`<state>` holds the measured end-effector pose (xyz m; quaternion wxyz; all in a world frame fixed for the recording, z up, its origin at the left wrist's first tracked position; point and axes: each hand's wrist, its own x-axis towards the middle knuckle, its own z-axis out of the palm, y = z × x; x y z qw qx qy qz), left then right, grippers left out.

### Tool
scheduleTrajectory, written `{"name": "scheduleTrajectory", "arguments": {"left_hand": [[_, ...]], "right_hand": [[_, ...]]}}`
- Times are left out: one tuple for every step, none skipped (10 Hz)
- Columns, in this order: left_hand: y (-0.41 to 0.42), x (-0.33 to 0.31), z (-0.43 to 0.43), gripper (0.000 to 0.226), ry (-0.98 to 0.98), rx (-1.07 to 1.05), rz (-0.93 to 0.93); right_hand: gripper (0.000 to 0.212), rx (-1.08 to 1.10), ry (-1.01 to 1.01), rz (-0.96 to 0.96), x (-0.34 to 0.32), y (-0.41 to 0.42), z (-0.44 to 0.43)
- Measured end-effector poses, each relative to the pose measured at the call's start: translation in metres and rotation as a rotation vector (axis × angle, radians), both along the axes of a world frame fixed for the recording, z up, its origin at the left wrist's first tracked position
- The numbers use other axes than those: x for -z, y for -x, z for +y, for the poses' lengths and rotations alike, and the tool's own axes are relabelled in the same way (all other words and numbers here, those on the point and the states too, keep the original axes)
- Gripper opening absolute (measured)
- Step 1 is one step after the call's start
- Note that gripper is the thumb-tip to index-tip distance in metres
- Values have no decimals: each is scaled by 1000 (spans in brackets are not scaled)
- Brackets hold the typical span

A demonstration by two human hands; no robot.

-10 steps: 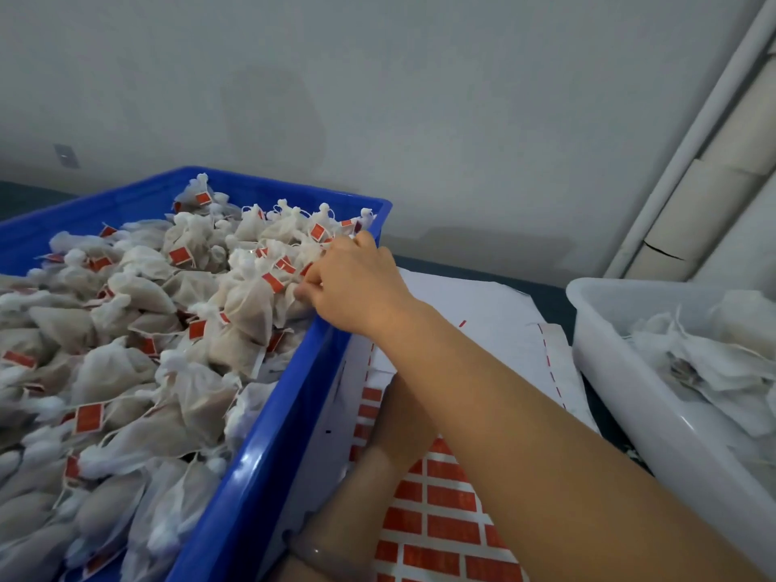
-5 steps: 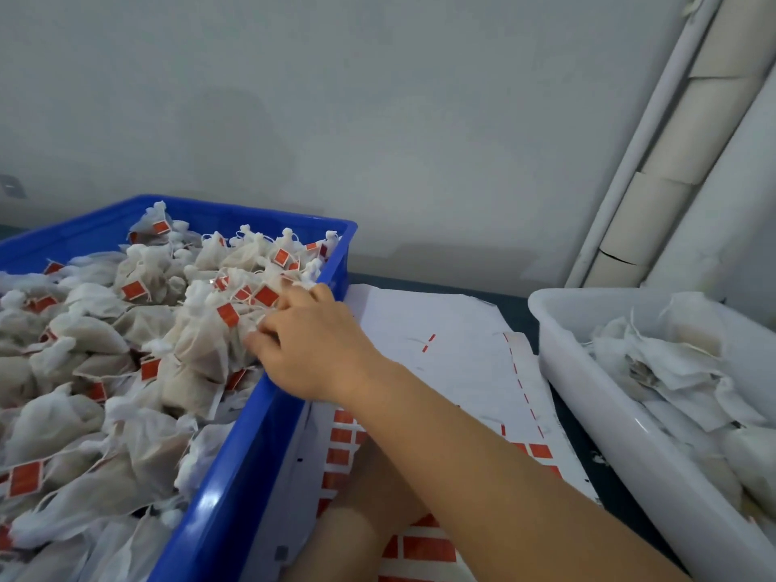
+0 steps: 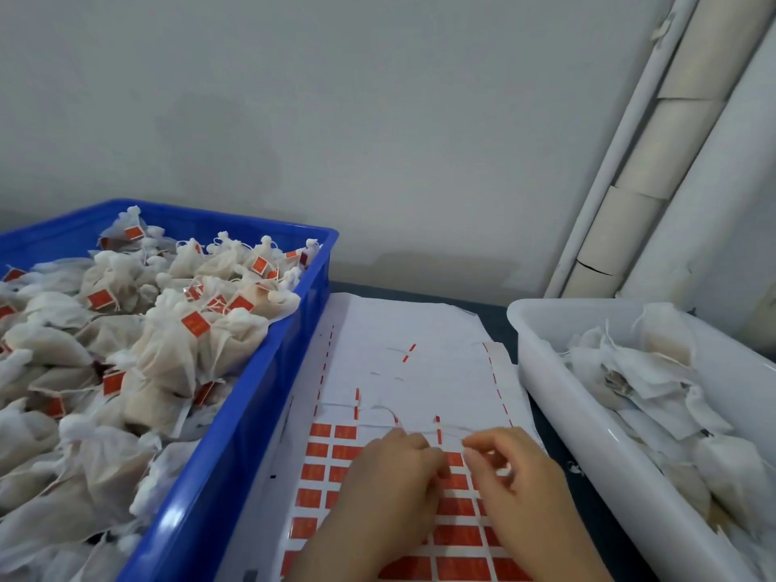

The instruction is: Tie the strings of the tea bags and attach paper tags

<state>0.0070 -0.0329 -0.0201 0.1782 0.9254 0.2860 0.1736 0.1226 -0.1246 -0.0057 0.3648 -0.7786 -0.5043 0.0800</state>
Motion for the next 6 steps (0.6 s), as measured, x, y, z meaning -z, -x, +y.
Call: {"name": "scheduleTrajectory", "arguments": {"left_hand": [[1, 3, 4, 26, 51, 29, 108], [2, 0, 4, 28, 90, 46, 197], [2, -4, 2, 27, 104, 42, 231], [0, -9, -3, 28, 123, 32, 263], [3, -3, -4, 33, 144, -12, 333], [24, -18, -10, 42, 263, -18, 431]], "right_hand": [[9, -15, 267, -27, 19, -11, -6], [13, -15, 252, -9, 31, -13, -5], [12, -2, 244, -1, 34, -16, -3], [12, 1, 211, -5, 40, -14, -4], [6, 5, 180, 4, 43, -20, -3], [6, -20, 216, -12, 38, -19, -5]]}}
